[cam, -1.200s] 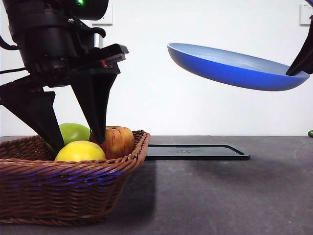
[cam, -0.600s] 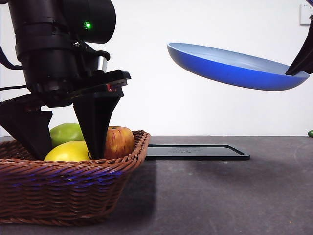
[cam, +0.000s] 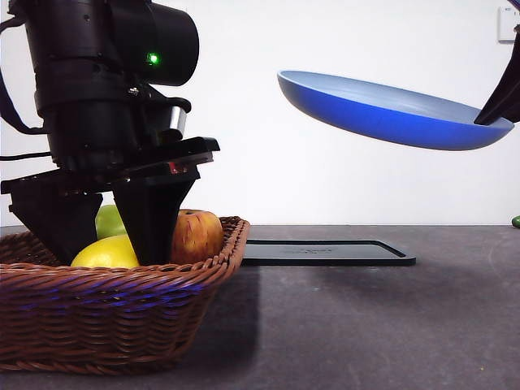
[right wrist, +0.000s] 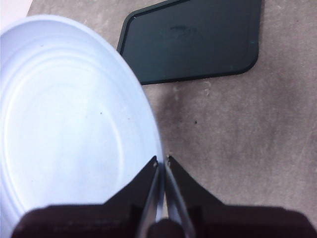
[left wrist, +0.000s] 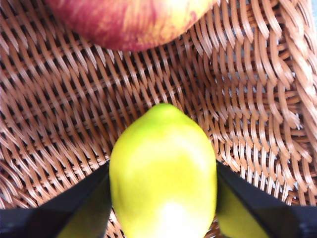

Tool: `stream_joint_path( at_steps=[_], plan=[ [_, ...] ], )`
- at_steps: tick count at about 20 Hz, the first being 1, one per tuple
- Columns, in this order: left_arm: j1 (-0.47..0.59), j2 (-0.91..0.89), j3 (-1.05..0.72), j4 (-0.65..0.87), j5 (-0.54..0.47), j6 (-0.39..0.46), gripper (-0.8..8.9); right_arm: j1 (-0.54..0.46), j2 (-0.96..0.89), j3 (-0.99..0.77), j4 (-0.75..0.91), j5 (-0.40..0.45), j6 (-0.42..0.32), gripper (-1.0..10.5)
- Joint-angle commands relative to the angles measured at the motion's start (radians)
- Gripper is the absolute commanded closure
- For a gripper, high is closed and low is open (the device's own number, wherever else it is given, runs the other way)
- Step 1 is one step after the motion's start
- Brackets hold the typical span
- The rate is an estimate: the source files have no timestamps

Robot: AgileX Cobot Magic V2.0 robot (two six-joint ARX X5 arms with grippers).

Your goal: Take the lemon from the basket,put the lemon in the plate,hand out the plate

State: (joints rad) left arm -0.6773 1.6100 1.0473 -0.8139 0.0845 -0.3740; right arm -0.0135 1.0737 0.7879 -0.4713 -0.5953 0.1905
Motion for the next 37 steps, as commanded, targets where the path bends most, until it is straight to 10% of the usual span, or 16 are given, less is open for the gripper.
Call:
stream_joint_path(
  at_steps=[1,12,24,37],
  plan=[
    [-0.011,0.012,0.008,0.019,-0.005,0.012,7.83,0.000,0.003,0.019,0.014,-0.008,-0.001,9.4],
    [-0.048,-0.421,0.172,0.047,0.185,0.065,7.84,0.182,0.027,0.019,-0.010,0.133,0.127,9.4],
    [-0.296,-0.253,0.192,0.116,-0.062,0.256,8.09,0.393,0.101,0.019,-0.084,0.211,0.135,9.4],
    [-0.354,-0.106,0.192,0.143,-0.089,0.327,8.02,0.416,0.101,0.019,-0.088,0.201,0.134,9.4]
  ],
)
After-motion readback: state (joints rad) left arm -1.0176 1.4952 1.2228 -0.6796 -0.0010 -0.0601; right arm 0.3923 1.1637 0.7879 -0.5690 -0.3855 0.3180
